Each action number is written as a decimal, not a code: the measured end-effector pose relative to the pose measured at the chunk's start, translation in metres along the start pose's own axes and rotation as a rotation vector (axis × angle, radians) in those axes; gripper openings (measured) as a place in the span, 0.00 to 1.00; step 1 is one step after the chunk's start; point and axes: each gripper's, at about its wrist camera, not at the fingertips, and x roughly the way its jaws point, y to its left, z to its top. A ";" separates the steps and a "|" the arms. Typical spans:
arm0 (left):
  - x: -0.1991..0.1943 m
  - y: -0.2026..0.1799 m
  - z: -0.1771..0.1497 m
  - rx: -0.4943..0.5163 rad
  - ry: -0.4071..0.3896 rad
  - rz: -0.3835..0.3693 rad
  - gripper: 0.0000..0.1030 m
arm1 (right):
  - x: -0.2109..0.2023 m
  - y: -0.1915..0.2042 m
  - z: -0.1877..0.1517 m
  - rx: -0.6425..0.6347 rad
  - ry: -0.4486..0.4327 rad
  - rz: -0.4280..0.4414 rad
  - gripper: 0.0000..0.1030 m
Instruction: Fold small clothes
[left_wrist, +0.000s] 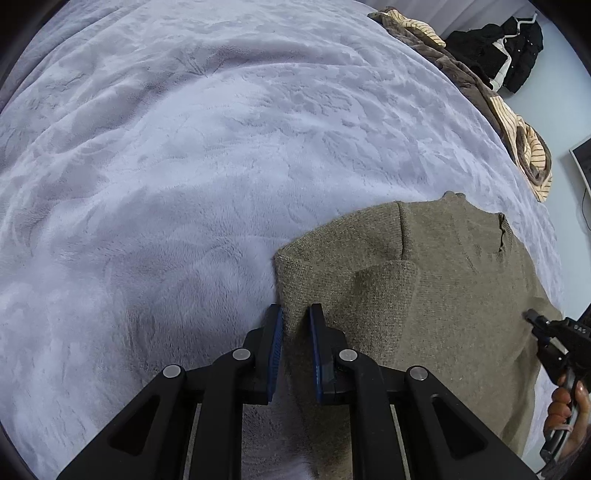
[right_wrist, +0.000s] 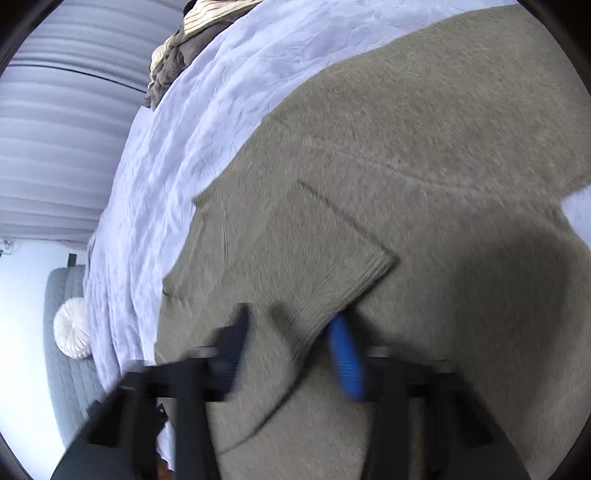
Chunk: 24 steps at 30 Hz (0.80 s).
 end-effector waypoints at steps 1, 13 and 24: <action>0.000 -0.002 0.000 0.007 -0.003 0.010 0.14 | -0.012 0.010 0.001 -0.067 -0.031 0.014 0.07; -0.037 -0.028 -0.013 0.054 -0.044 0.068 0.14 | -0.049 -0.032 0.008 -0.169 -0.011 -0.117 0.14; -0.002 -0.068 -0.078 0.121 -0.055 0.127 0.17 | -0.020 -0.012 0.012 -0.433 0.035 -0.205 0.08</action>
